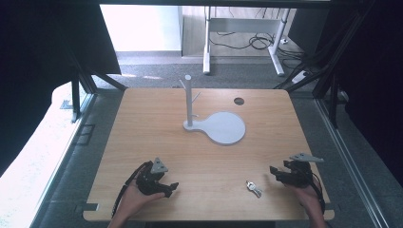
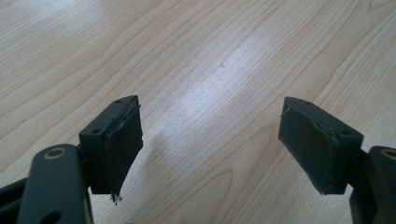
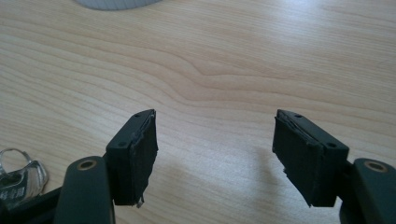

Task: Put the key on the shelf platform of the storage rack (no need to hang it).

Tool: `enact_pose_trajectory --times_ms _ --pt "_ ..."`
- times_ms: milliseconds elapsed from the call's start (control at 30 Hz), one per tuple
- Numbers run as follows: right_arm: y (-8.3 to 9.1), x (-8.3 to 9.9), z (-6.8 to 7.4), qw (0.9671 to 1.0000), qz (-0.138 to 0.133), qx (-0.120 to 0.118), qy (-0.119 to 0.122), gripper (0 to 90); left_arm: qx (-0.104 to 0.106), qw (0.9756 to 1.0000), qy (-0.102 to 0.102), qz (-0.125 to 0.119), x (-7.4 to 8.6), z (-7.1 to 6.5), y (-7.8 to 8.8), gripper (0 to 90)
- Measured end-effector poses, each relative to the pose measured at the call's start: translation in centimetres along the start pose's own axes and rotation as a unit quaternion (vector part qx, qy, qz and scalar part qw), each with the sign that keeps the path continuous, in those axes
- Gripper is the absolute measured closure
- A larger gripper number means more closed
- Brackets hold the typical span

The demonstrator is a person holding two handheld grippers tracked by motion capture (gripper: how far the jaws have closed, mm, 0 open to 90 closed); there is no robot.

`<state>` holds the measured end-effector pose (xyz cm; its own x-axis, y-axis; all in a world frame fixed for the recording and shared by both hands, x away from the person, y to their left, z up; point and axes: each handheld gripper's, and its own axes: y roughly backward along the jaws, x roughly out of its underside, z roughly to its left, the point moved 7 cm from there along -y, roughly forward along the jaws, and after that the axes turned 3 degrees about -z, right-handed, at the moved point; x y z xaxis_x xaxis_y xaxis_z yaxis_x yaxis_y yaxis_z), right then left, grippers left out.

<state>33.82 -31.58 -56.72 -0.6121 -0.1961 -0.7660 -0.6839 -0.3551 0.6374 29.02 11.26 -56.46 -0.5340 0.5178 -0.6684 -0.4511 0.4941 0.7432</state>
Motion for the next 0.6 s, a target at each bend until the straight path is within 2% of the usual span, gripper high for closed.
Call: enact_pose_trajectory --times_ms 100,200,300,333,500,567,600 --pt "0.2 -0.2 0.3 1.0 0.001 -0.002 0.003 32.2 -0.001 1.0 0.002 -0.005 -0.1 0.0 0.2 21.9" --pt "0.7 -1.0 0.7 0.9998 -0.006 -0.006 0.02 32.5 -0.004 1.0 0.006 -0.005 -0.1 0.3 0.4 22.0" --pt "1.4 -1.9 1.0 0.9991 0.002 -0.002 0.041 35.1 -0.004 1.0 0.007 -0.005 0.0 0.3 0.4 22.0" --pt "1.8 -2.4 1.3 0.9989 0.008 -0.008 0.046 35.9 -0.004 1.0 0.006 -0.006 -0.1 0.3 0.4 22.0" --pt "2.4 -2.8 2.2 0.9979 0.024 -0.017 0.058 37.3 -0.003 0.9999 0.007 -0.008 -0.1 0.3 0.5 22.0" --pt "2.5 -3.0 2.7 0.996 0.048 -0.022 0.071 38.6 -0.004 0.9999 0.008 -0.009 -0.1 0.4 0.6 22.0" --pt "2.5 -3.0 2.7 0.996 0.048 -0.022 0.071 38.6 -0.004 0.9999 0.008 -0.009 -0.1 0.4 0.6 21.9"
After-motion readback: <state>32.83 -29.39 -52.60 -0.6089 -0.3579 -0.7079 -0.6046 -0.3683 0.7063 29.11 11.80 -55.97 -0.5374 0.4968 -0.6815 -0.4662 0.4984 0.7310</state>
